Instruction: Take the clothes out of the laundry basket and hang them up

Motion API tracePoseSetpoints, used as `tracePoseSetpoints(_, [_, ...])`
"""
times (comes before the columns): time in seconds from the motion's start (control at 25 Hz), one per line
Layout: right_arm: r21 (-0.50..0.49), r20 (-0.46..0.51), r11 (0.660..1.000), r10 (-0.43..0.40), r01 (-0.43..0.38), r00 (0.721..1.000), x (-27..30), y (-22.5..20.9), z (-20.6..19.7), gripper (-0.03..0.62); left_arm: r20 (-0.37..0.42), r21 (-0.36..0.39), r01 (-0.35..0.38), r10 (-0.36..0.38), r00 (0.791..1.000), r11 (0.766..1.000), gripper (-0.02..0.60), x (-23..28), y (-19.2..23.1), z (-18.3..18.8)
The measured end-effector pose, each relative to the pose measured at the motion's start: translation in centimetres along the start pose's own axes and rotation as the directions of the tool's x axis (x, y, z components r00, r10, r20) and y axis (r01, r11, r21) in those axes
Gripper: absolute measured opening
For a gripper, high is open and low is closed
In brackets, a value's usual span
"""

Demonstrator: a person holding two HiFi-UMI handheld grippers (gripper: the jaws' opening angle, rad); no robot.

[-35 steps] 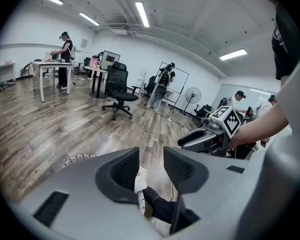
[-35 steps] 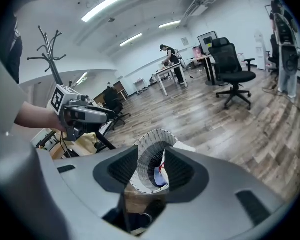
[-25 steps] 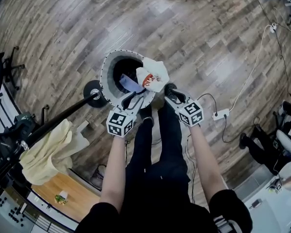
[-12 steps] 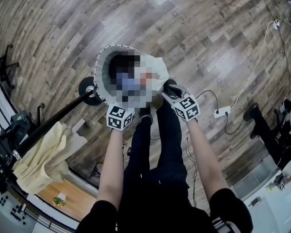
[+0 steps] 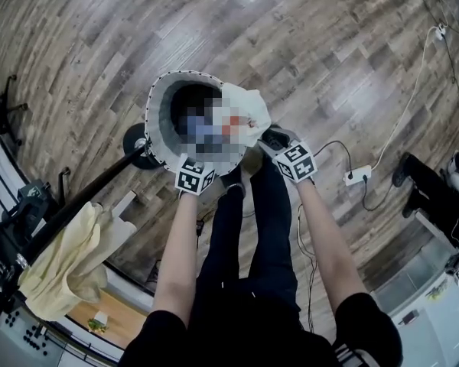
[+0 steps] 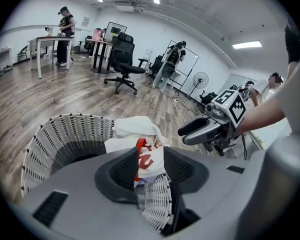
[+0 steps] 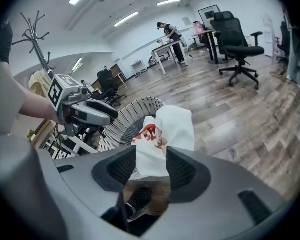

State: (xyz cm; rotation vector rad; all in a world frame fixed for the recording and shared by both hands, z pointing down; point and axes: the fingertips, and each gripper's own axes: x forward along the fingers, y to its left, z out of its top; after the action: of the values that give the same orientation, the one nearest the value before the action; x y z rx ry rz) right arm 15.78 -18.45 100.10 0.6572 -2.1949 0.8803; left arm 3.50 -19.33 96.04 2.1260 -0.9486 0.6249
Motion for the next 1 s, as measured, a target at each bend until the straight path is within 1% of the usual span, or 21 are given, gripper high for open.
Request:
tracePoseSetpoints(0.16, [0.002, -0.006, 1.000, -0.024, 0.024, 1.000, 1.8, -1.6, -0.9, 0.213, -0.020, 0.002, 0.019, -0.019, 1.000, 1.000, 0.161, 1.4, 0.9, -1.3])
tracePoseSetpoints(0.36, [0.028, -0.009, 0.998, -0.049, 0.049, 0.999, 3.8, -3.5, -1.7, 0.231, -0.005, -0.030, 0.013, -0.013, 1.000, 0.999, 0.167, 2.7, 2.4, -2.1])
tracePoseSetpoints(0.6, [0.007, -0.026, 0.999, -0.051, 0.051, 0.998, 5.7, -4.6, -2.4, 0.258, -0.064, -0.029, 0.049, -0.051, 0.997, 0.998, 0.212, 5.9, 2.9, -4.3])
tracePoseSetpoints(0.72, [0.009, -0.032, 0.999, -0.036, 0.036, 0.999, 6.3, -4.6, -2.8, 0.259, -0.094, -0.035, 0.070, -0.073, 0.993, 0.997, 0.213, 7.0, 2.3, -5.2])
tracePoseSetpoints(0.8, [0.008, -0.036, 1.000, -0.020, 0.020, 0.999, 6.7, -4.6, -2.9, 0.255, -0.104, -0.029, 0.072, -0.075, 0.992, 0.997, 0.213, 7.7, 2.2, -5.5])
tracePoseSetpoints(0.84, [0.007, -0.038, 1.000, -0.008, 0.008, 0.999, 7.0, -4.4, -2.9, 0.240, -0.108, -0.026, 0.074, -0.076, 0.991, 0.997, 0.213, 7.9, 2.3, -5.6])
tracePoseSetpoints(0.92, [-0.010, -0.049, 1.000, 0.013, -0.013, 0.999, 7.2, -3.8, -3.1, 0.167, -0.108, -0.024, 0.087, -0.090, 0.990, 0.996, 0.212, 8.3, 2.2, -5.9])
tracePoseSetpoints(0.96, [-0.022, -0.054, 1.000, 0.018, -0.019, 0.998, 7.3, -3.5, -3.1, 0.113, -0.104, -0.027, 0.097, -0.100, 0.990, 0.995, 0.168, 8.4, 2.1, -5.9])
tracePoseSetpoints(1.0, [-0.026, -0.055, 0.999, 0.023, -0.024, 0.998, 7.3, -3.3, -3.1, 0.078, -0.098, -0.033, 0.106, -0.109, 0.989, 0.994, 0.118, 8.4, 2.0, -5.8])
